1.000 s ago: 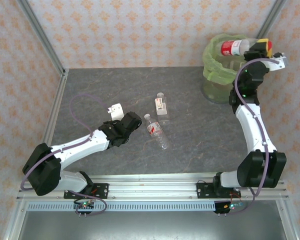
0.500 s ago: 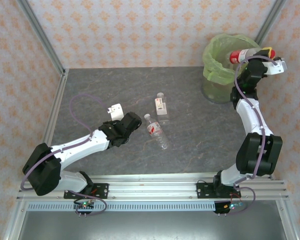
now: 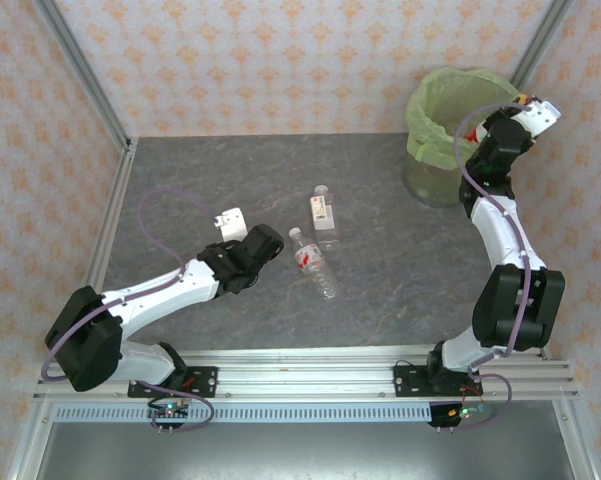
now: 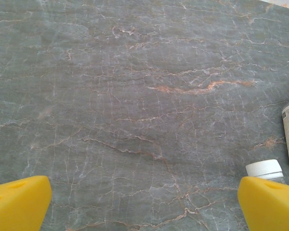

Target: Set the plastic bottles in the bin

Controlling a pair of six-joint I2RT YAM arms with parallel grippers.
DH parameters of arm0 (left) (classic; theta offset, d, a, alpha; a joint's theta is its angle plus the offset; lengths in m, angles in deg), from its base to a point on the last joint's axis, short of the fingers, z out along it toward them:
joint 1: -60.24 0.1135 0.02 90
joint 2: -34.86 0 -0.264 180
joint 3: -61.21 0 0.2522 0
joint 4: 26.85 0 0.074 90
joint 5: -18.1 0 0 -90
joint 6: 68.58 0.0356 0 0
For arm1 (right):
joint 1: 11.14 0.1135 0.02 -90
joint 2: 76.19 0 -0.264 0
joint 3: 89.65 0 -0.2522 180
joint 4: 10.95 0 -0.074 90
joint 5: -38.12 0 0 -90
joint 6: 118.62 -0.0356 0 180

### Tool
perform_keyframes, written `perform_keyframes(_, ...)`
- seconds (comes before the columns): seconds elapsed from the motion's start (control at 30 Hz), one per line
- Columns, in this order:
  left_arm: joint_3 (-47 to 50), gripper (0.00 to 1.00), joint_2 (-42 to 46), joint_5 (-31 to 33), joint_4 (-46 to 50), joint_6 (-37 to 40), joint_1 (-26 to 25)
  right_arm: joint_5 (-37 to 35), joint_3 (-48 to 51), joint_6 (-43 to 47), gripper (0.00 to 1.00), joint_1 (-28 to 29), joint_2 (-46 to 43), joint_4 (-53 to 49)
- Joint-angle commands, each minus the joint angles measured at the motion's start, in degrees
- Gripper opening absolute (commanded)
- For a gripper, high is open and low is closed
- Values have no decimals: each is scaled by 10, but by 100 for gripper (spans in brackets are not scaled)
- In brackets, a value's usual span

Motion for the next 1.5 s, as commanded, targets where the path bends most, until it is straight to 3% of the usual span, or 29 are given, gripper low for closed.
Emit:
perform_keyframes(0.0, -8, 100, -6, 26, 17, -13, 4, 9, -7, 108, 1, 4, -6, -14)
perform_keyframes(0.13, -13, 100, -14, 23, 16, -15, 4, 23, -55, 156, 27, 3, 28, -110)
perform_keyframes(0.37, -19, 100, -23, 15, 22, -15, 4, 86, -111, 126, 72, 5, 52, -220)
perform_keyframes(0.63, -1, 100, -17, -41, -41, 23, 5, 147, -119, 85, 82, 6, 31, -245)
perform_keyframes(0.77, 0, 100, -22, -59, -56, 31, 5, 222, -120, 79, 99, 8, 15, -263)
perform_keyframes(1.0, -1, 100, -29, -93, -81, 53, 8, 260, -115, 66, 99, 18, -15, -276)
perform_keyframes(1.23, -11, 100, -44, -144, -98, 51, 16, 341, -103, 45, 99, 41, -61, -323)
perform_keyframes(1.47, -15, 100, -48, -154, -100, 24, 23, 367, -60, 54, 99, 130, -88, -357)
